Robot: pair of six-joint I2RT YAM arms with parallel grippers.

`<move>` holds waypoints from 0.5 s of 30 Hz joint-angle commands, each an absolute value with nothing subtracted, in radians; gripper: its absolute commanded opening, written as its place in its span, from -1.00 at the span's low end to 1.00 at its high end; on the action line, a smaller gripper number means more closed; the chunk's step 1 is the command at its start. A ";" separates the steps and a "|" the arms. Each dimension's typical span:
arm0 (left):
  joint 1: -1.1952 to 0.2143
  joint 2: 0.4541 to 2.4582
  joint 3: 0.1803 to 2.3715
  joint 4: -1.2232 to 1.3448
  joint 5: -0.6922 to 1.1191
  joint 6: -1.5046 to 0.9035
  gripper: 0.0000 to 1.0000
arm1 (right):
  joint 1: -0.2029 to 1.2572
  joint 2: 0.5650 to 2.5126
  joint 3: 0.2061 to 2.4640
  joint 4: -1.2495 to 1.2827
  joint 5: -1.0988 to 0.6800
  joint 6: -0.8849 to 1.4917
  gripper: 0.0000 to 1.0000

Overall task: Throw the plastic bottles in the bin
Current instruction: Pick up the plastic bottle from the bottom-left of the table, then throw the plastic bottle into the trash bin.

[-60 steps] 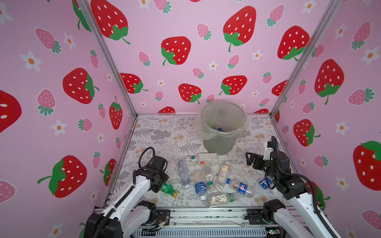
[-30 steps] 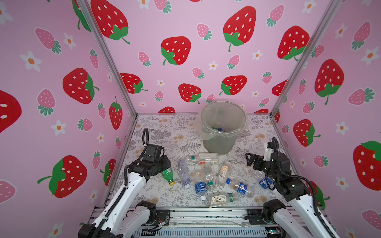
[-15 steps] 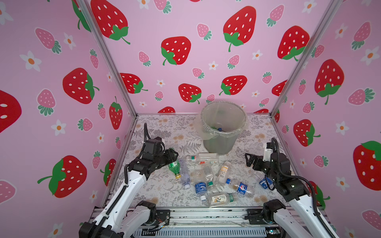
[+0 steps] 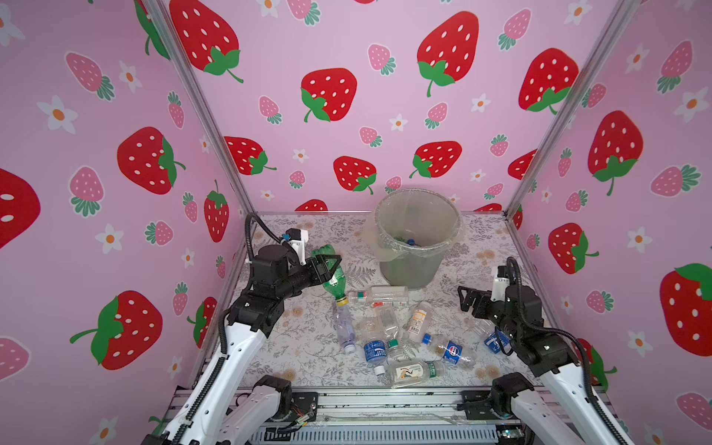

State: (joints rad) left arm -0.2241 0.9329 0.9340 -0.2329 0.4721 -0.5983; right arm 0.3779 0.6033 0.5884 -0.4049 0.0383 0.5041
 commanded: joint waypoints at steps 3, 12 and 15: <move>-0.222 0.952 0.978 -0.034 0.519 -0.615 -0.43 | 0.383 0.572 0.605 -0.413 0.069 0.501 0.99; -0.339 1.193 1.338 -0.057 0.431 -0.665 -0.41 | 0.382 0.577 0.608 -0.414 0.073 0.495 0.99; -0.420 1.341 1.556 -0.143 0.363 -0.642 -0.41 | 0.382 0.580 0.612 -0.416 0.083 0.496 0.99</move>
